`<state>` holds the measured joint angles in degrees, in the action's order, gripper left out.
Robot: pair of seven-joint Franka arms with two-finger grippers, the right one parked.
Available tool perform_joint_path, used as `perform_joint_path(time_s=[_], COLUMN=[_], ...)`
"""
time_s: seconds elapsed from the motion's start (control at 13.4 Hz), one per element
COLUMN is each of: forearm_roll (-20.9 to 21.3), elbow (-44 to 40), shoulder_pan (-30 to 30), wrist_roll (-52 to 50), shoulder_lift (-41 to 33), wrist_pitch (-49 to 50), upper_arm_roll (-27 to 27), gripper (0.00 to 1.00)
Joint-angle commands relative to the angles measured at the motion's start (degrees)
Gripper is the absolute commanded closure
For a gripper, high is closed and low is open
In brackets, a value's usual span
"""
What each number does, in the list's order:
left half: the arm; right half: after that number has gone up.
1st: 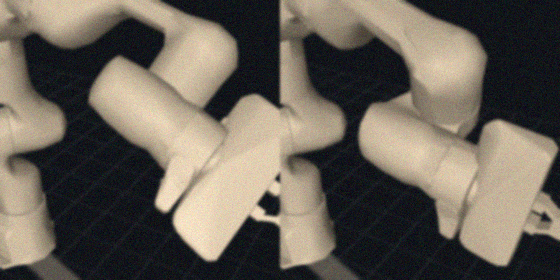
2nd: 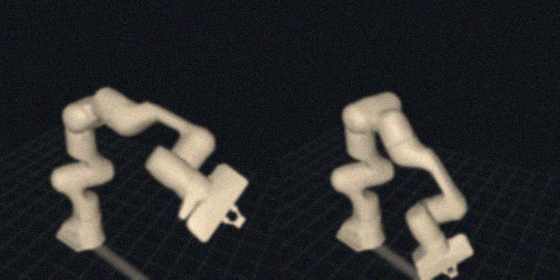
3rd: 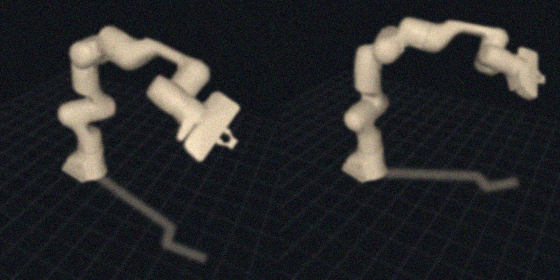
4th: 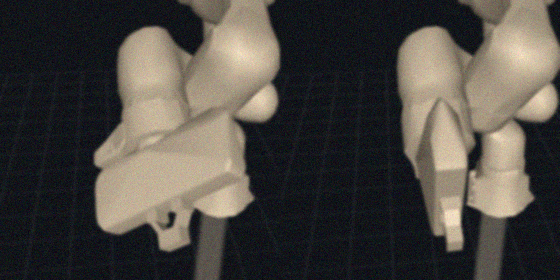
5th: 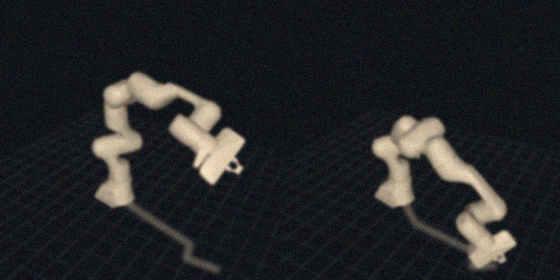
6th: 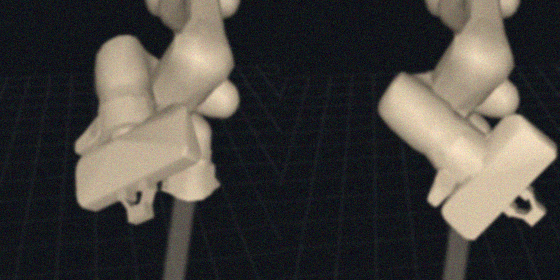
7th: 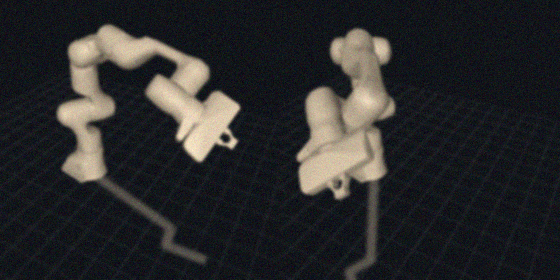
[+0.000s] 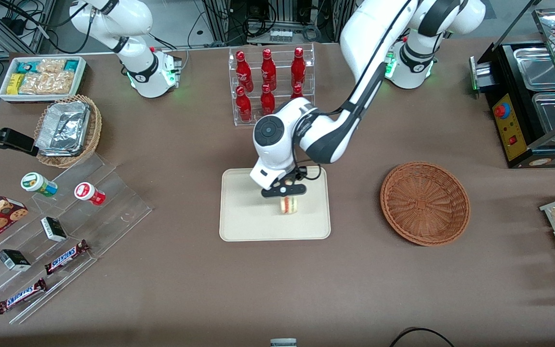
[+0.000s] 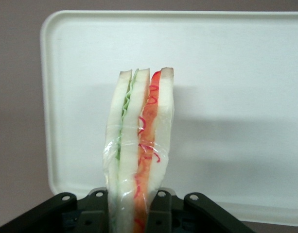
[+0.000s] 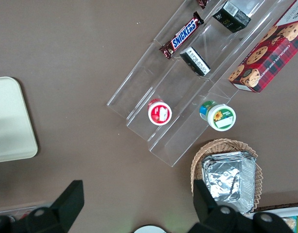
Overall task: Place sandwich from basket to tray
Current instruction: 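Lower the held sandwich onto the cream tray and open the left gripper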
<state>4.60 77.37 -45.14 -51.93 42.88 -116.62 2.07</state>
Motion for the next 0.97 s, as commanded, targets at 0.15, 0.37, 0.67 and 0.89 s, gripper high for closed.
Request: perform_joint_path(time_s=[0.15, 0.37, 0.67, 0.89], forearm_roll=[0.4, 0.4, 0.6, 0.2], elbow=[-5.7, -6.8, -7.3, -7.3], shoulder_pan=[-2.7, -2.7, -2.5, -1.9], wrist_roll=[-2.4, -2.2, -2.1, -4.5], shoulder_lift=[6.5, 8.1, 9.0, 6.3], wrist_pitch=[-3.1, -4.2, -5.6, -5.0], upper_arm_roll=[-0.9, -0.9, -1.1, -1.3], gripper=[0.90, 0.88, 0.24, 0.01])
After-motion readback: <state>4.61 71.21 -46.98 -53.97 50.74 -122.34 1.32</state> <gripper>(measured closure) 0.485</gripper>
